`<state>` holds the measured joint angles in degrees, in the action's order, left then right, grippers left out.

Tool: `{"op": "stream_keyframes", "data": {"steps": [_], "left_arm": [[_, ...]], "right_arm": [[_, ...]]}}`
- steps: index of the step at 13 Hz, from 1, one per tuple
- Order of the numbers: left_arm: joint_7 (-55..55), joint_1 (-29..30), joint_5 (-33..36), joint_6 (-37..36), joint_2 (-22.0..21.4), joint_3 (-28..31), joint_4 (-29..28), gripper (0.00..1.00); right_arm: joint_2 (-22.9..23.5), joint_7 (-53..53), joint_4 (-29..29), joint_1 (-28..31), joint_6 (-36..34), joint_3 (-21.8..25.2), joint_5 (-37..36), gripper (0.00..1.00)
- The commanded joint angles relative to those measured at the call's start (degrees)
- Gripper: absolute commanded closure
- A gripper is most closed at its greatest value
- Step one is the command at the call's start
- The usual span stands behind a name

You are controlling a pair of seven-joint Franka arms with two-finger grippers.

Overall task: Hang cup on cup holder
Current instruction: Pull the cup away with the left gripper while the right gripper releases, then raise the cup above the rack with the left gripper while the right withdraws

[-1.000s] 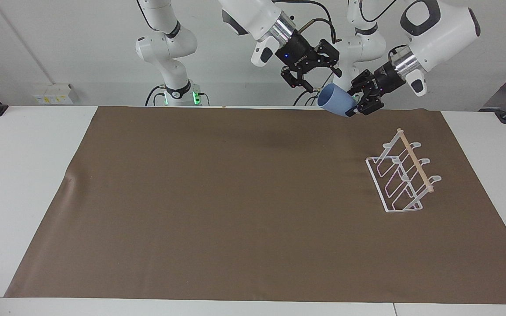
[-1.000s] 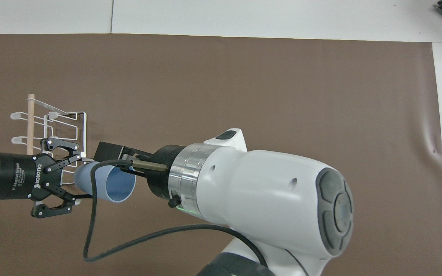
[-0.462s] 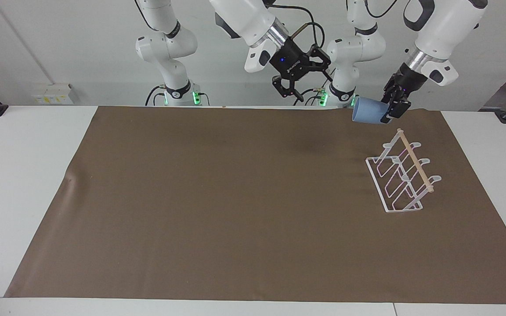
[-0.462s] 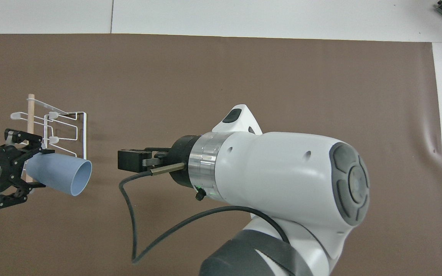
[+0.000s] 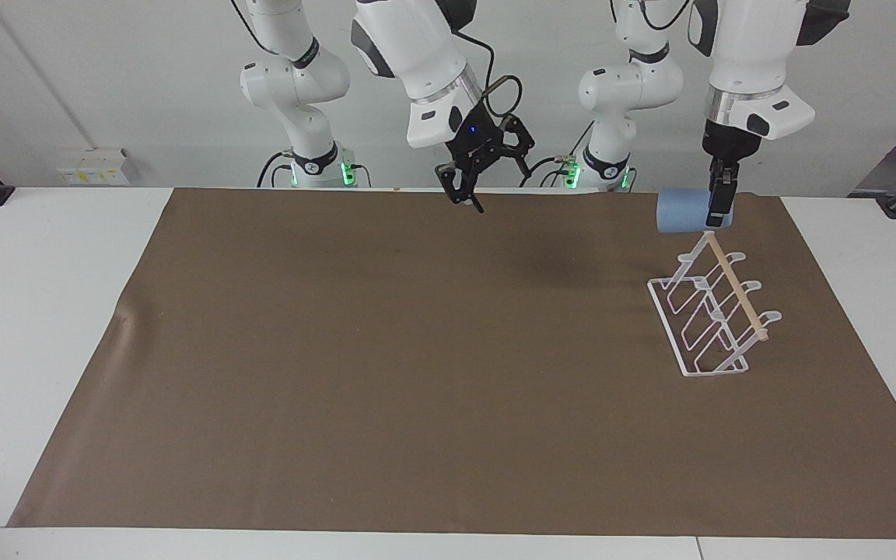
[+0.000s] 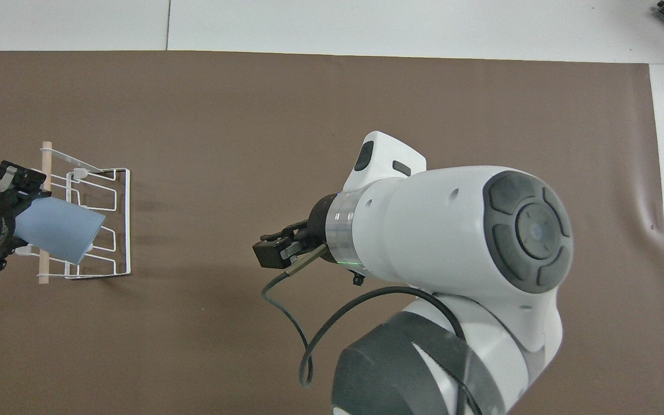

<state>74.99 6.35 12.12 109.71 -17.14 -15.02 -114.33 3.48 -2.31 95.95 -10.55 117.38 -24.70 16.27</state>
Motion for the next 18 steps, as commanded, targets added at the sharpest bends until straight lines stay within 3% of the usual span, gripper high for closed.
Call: {"op": "stream_keyframes", "data": {"steps": [1, 6, 8, 10, 15, 18], "left_arm": [[0.8, 0.2, 7.5, 5.0, 2.0, 0.1, 1.2, 1.0], [1.1, 1.7, 17.8, 15.9, 4.9, 0.2, 0.2, 1.0], [4.4, 0.8, 27.1, 18.2, 8.2, 0.1, -0.2, 1.0], [6.4, 0.8, 31.9, 20.2, 10.1, 0.2, -0.1, 1.0], [16.5, -0.8, 42.8, 20.5, 12.6, 0.1, -2.4, 1.0], [18.2, -1.7, 44.0, 20.0, 12.8, 0.1, -3.3, 1.0]], "right_arm": [[-0.2, 1.6, 1.0, 1.8, -3.5, -0.4, -4.1, 0.0], [-0.5, -0.3, 1.0, 4.7, -10.7, -0.3, -7.7, 0.0], [-0.5, -5.1, 0.5, 4.8, -14.3, -0.2, -11.2, 0.0], [-0.8, -8.4, 0.4, 4.9, -17.1, 0.1, -12.9, 0.0], [-1.5, -10.4, -1.8, 7.1, -23.1, 0.3, -18.6, 0.0], [-3.0, -8.8, -2.1, 10.1, -25.0, 0.2, -19.2, 0.0]]}}
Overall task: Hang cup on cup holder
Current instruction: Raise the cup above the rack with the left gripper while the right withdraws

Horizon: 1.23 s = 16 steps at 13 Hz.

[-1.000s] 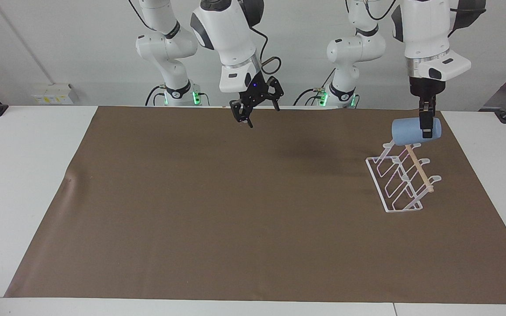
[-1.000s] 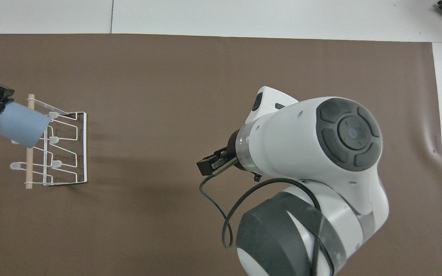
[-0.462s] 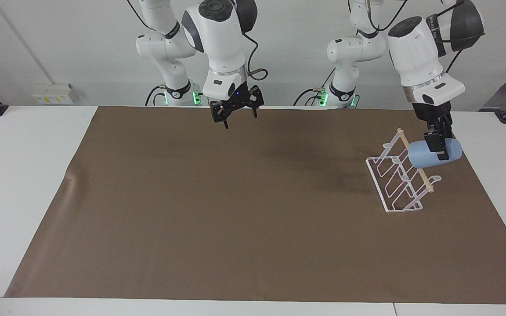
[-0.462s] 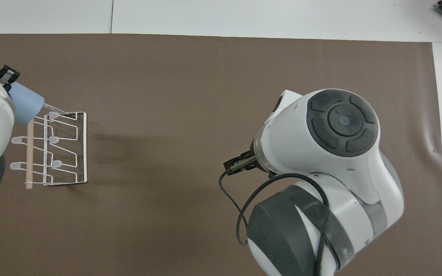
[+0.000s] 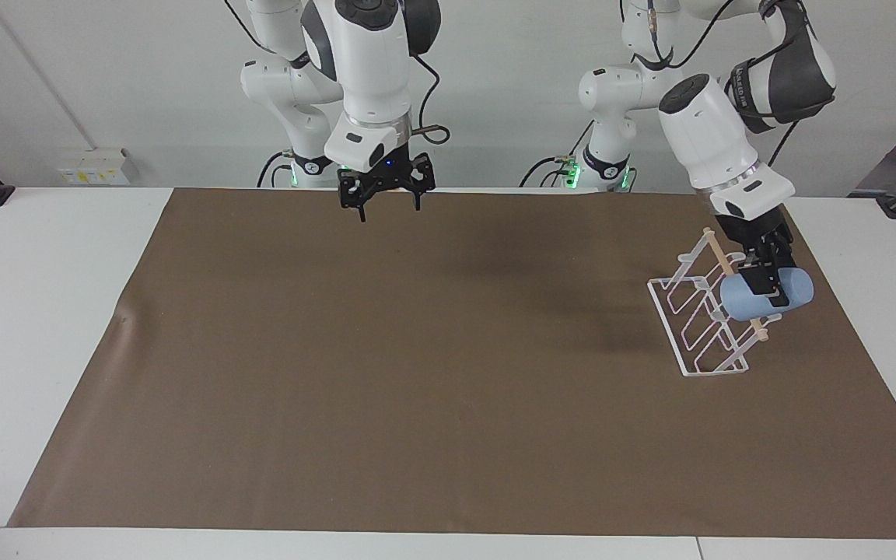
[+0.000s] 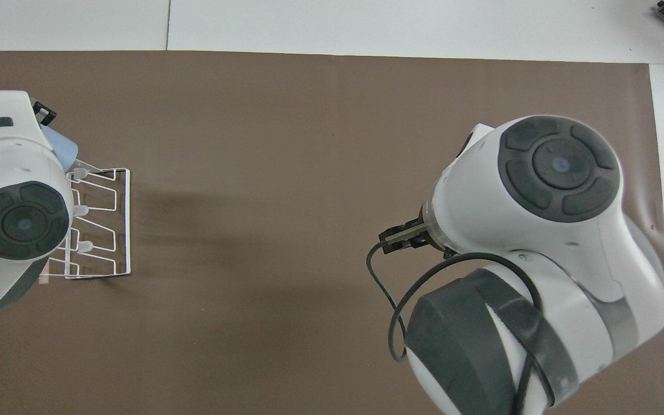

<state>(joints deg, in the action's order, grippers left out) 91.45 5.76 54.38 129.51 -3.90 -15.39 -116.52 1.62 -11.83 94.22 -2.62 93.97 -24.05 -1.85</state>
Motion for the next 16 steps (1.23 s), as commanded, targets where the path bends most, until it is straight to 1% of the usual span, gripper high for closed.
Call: {"op": "stream_keyframes", "data": {"steps": [1, 4, 8, 10, 11, 13, 15, 16], "left_arm": [[1.9, -2.0, 2.4, 0.0, -0.4, 0.5, -1.5, 1.0], [4.8, -2.1, 6.6, -0.1, -0.3, 0.5, -2.5, 1.0], [7.9, -2.1, 9.1, -0.5, -0.5, 0.5, -4.2, 1.0], [9.3, -2.1, 10.4, -0.4, -1.0, 0.5, -6.0, 1.0], [11.0, -2.1, 11.7, -0.4, -0.8, 0.5, -6.0, 1.0], [11.5, -2.2, 11.8, -0.6, -0.7, 0.5, -6.3, 1.0], [11.9, -2.8, 11.9, -0.6, -0.5, 0.5, -6.4, 1.0], [12.2, -2.9, 11.9, -0.6, -0.4, 0.5, -6.4, 1.0]], "right_arm": [[-1.3, 2.9, -0.4, 3.3, -1.9, -0.5, -1.1, 0.0], [-1.4, 10.2, -0.4, 8.9, -1.9, -0.5, -1.1, 0.0], [-1.3, 11.3, 0.1, 13.6, -2.4, -0.5, -1.5, 0.0], [-1.6, 11.3, 0.6, 15.1, -2.4, -0.5, -1.5, 0.0], [-1.6, 11.3, 0.7, 15.9, -2.4, -0.5, -1.4, 0.0], [-1.7, 11.1, 0.4, 16.4, -2.4, -0.5, -1.4, 0.0], [-2.1, 11.2, 0.3, 16.6, -1.3, -0.4, -1.3, 0.0], [-2.1, 11.4, 0.7, 17.0, 0.3, -0.5, -1.1, 0.0]]}}
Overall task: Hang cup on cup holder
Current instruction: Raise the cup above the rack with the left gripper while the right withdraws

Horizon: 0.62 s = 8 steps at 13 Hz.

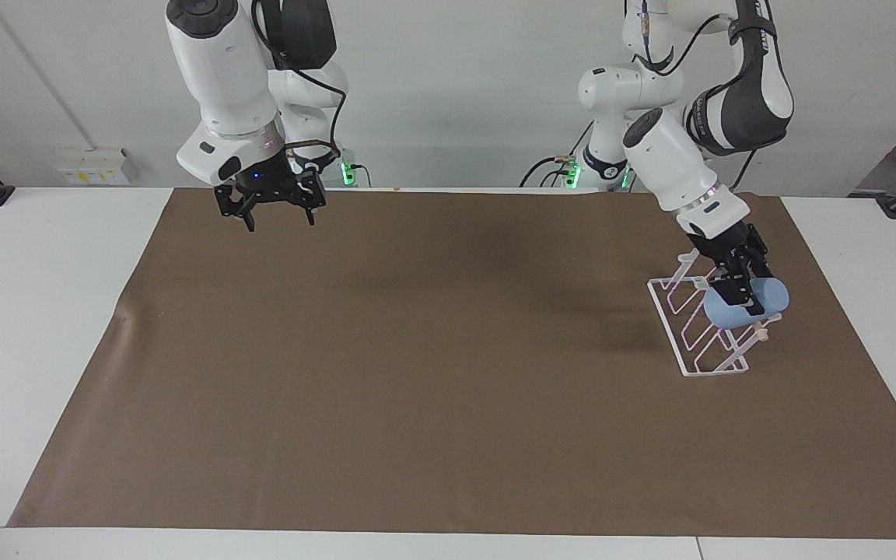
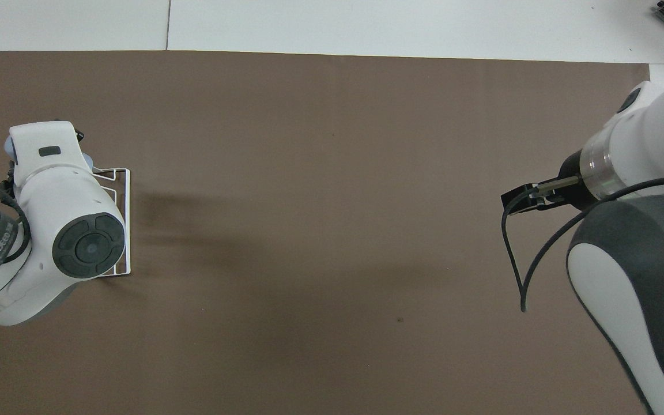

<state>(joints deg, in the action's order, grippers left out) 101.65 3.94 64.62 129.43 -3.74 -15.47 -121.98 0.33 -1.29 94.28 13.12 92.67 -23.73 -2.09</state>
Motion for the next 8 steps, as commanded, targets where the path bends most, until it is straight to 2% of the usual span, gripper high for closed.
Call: {"op": "stream_keyframes", "data": {"steps": [1, 3, 6, 8], "left_arm": [[3.3, -1.0, 1.8, -0.5, -0.6, 0.5, -1.2, 1.0], [4.6, -1.0, 4.7, -0.4, -0.4, 0.5, -1.6, 1.0], [5.0, -1.1, 4.8, -0.4, -0.4, 0.4, -2.2, 1.0], [5.0, -1.1, 4.8, -0.6, -0.6, 0.5, -2.7, 1.0]], "right_arm": [[-0.9, 0.9, 0.6, 1.8, 2.0, -0.8, -0.9, 0.0], [-0.9, 0.9, 0.1, 2.0, 2.4, -0.7, -0.4, 0.0], [-0.9, 3.9, 0.5, 5.8, 2.5, 0.0, -0.2, 0.0], [-0.9, 6.3, 0.5, 5.2, 2.6, 2.9, -0.2, 0.0]]}}
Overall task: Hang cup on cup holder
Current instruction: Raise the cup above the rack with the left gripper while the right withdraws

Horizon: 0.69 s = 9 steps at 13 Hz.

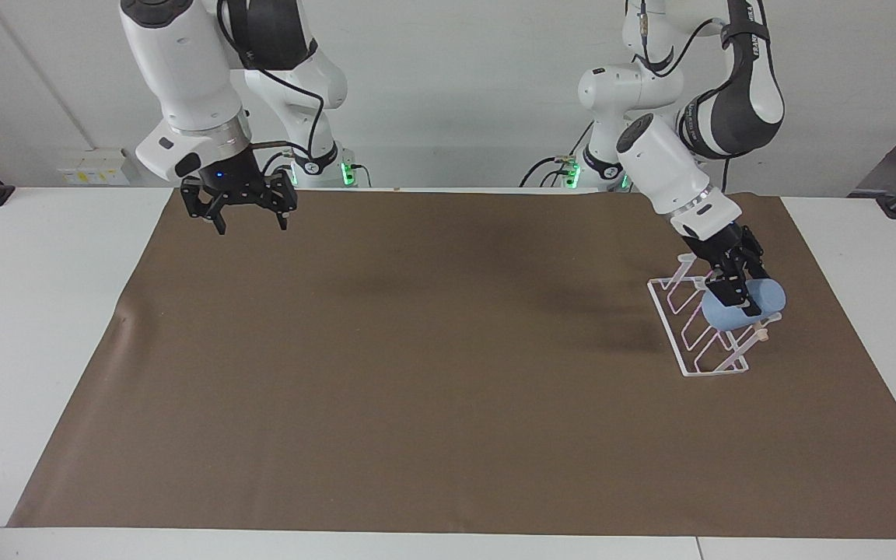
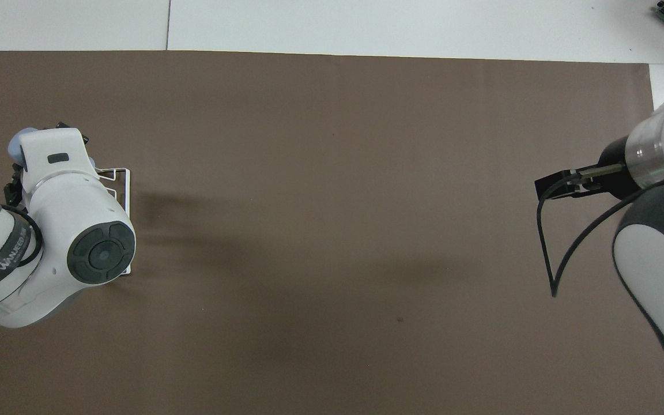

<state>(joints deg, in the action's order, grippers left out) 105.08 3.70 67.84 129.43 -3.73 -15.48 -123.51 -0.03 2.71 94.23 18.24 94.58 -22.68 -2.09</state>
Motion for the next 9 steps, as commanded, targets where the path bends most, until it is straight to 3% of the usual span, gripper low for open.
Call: {"op": "stream_keyframes", "data": {"steps": [1, 3, 7, 8, 9], "left_arm": [[1.7, -1.2, 1.6, -0.5, -0.7, 0.5, -1.7, 1.0], [1.8, -1.6, 1.6, -0.5, -0.8, 0.5, -2.0, 1.0], [2.1, -1.7, 1.7, 0.1, -1.3, 0.5, -3.4, 1.0], [2.0, -1.7, 1.7, 0.2, -1.2, 0.5, -3.4, 0.92], [2.0, -1.6, 1.7, 0.3, -1.2, 0.5, -3.4, 0.55]], "right_arm": [[-0.5, 2.6, 0.4, -1.3, 0.7, 4.2, -0.2, 0.0], [-0.6, 3.3, 0.4, -6.3, 0.6, 10.2, -0.2, 0.0], [-0.6, 2.8, 0.7, -6.6, 0.7, 10.7, -0.1, 0.0], [-0.7, 3.0, 0.7, -6.6, 0.6, 10.7, -0.1, 0.0], [-0.8, 3.2, 0.8, -6.5, -0.1, 10.7, -0.1, 0.0]]}}
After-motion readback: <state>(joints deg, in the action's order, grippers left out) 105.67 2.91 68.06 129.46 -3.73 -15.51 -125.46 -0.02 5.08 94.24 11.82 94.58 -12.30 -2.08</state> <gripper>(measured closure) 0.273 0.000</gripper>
